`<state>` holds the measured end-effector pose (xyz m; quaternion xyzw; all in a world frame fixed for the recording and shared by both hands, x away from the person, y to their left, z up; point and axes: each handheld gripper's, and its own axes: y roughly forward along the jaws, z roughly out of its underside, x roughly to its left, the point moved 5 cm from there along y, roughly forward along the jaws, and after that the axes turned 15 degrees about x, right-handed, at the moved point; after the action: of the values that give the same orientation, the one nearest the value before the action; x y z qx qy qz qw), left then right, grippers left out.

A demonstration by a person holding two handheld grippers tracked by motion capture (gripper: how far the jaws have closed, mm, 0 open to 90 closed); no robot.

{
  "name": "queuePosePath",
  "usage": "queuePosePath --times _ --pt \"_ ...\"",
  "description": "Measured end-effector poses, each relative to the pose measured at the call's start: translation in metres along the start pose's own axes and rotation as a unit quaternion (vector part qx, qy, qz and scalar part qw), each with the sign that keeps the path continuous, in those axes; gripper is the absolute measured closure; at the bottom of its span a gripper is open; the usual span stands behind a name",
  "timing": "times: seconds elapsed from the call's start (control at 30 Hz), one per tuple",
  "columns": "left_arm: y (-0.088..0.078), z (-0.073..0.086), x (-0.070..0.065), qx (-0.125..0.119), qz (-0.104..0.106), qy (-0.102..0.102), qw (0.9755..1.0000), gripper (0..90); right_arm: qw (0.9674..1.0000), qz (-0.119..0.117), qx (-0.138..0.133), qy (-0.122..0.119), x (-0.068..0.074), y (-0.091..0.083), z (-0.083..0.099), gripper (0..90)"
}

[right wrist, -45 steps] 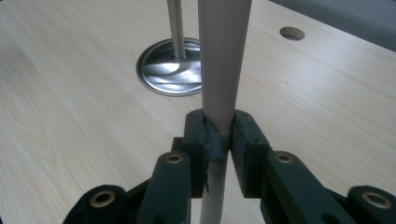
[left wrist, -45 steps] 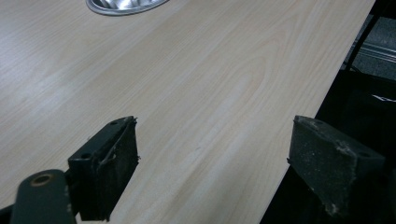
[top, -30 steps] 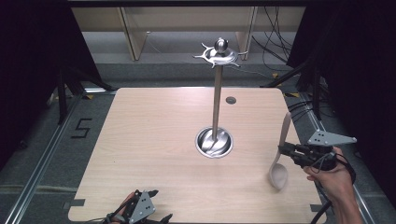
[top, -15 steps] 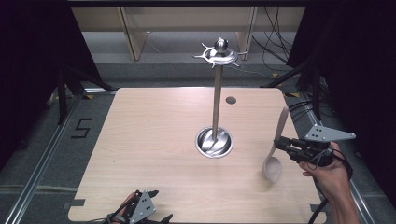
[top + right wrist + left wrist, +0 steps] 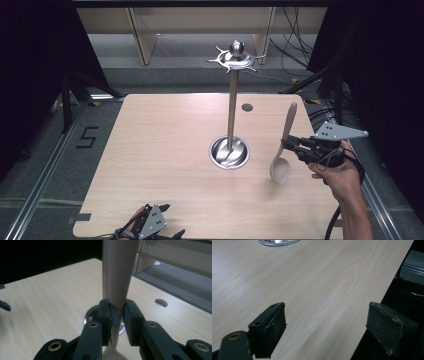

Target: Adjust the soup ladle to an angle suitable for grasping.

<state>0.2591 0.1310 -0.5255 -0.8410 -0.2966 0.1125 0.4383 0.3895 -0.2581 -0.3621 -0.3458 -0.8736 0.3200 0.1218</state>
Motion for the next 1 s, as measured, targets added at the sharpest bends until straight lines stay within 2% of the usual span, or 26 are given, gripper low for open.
queuePosePath --times 0.03,0.07,0.1,0.17,0.2,0.23,0.27,0.3,0.33,0.37,0.43,0.47,0.5,0.53,0.57,0.6,0.63,0.73,0.77,0.8,0.83,0.93,0.97,1.0 --pt "0.0 -0.001 -0.001 -0.007 0.003 -0.003 1.0 15.0 0.9999 0.005 -0.016 -0.002 0.001 0.002 -0.006 77.6" --pt "0.0 -0.001 -0.001 -0.01 0.008 -0.012 0.9999 15.0 0.9999 0.005 -0.016 -0.002 0.001 0.002 -0.006 77.6" --pt "0.002 -0.002 -0.001 -0.018 0.002 -0.018 0.9997 15.0 0.9999 -0.003 -0.013 -0.007 0.003 0.003 -0.011 77.6" --pt "0.002 -0.002 -0.001 -0.018 0.002 -0.018 0.9997 15.0 0.9999 0.0 -0.016 -0.005 0.004 0.004 -0.014 77.6" --pt "0.002 -0.002 -0.001 -0.018 0.002 -0.017 0.9997 15.0 0.9999 -0.001 -0.007 -0.013 0.005 0.004 -0.017 77.6" --pt "0.001 -0.002 -0.001 -0.019 0.002 -0.016 0.9997 15.0 0.9997 0.001 -0.013 -0.022 0.005 0.005 -0.021 77.6" --pt "0.002 -0.002 -0.002 -0.02 0.003 -0.019 0.9996 15.0 0.9996 0.005 -0.021 -0.016 0.007 0.007 -0.025 77.6" --pt "0.001 -0.001 0.0 -0.01 -0.002 -0.007 0.9999 15.0 0.9997 0.001 -0.011 -0.023 0.01 0.007 -0.03 77.6" --pt "0.001 -0.001 0.0 -0.01 -0.002 -0.007 0.9999 15.0 0.9997 0.001 -0.011 -0.023 0.01 0.007 -0.03 77.6" --pt "0.0 -0.002 -0.002 -0.018 0.014 -0.015 0.9996 15.0 0.9993 0.005 -0.023 -0.028 0.013 0.01 -0.039 77.6" --pt "0.001 -0.002 -0.001 -0.021 0.009 -0.014 0.9996 15.0 0.9991 0.01 -0.022 -0.035 0.013 0.01 -0.042 77.6" --pt "0.001 -0.003 -0.003 -0.029 0.015 -0.021 0.9992 15.0 0.9993 0.008 -0.025 -0.027 0.015 0.011 -0.045 77.6" --pt "0.0 -0.003 -0.003 -0.028 0.017 -0.021 0.9992 15.0 0.9991 0.007 -0.017 -0.039 0.015 0.012 -0.053 77.6" --pt "0.0 -0.003 -0.003 -0.028 0.017 -0.021 0.9992 15.0 0.9991 0.007 -0.017 -0.039 0.015 0.012 -0.053 77.6" --pt "-0.002 -0.002 -0.001 -0.018 0.017 -0.011 0.9996 15.0 0.9993 0.003 -0.012 -0.034 0.018 0.013 -0.06 77.6" --pt "-0.002 -0.002 -0.001 -0.018 0.017 -0.011 0.9996 15.0 0.9993 0.003 -0.012 -0.034 0.018 0.013 -0.06 77.6" --pt "-0.001 -0.002 -0.002 -0.022 0.018 -0.016 0.9995 15.0 0.999 0.009 -0.023 -0.036 0.019 0.015 -0.068 77.6" --pt "-0.001 -0.002 -0.001 -0.023 0.009 -0.011 0.9996 15.0 0.9992 0.009 -0.02 -0.034 0.02 0.016 -0.073 77.6" --pt "0.0 -0.003 -0.002 -0.026 0.013 -0.015 0.9995 15.0 0.9991 0.002 -0.014 -0.039 0.02 0.016 -0.075 77.6" --pt "0.0 -0.003 -0.001 -0.025 0.008 -0.012 0.9996 15.0 0.9988 0.001 -0.02 -0.045 0.019 0.017 -0.077 77.6" --pt "-0.001 -0.003 -0.001 -0.023 0.008 -0.005 0.9997 15.0 0.9988 0.012 -0.027 -0.038 0.018 0.018 -0.081 77.6" --pt "0.0 -0.003 -0.001 -0.025 0.01 -0.011 0.9996 15.0 0.9994 0.003 -0.019 -0.03 0.018 0.018 -0.082 77.6" --pt "0.001 -0.003 -0.002 -0.029 0.013 -0.018 0.9993 15.0 0.999 0.009 -0.018 -0.039 0.016 0.018 -0.084 77.6" --pt "0.0 -0.002 -0.002 -0.025 0.01 -0.013 0.9995 15.0 0.9993 0.002 -0.019 -0.033 0.016 0.019 -0.085 77.6"
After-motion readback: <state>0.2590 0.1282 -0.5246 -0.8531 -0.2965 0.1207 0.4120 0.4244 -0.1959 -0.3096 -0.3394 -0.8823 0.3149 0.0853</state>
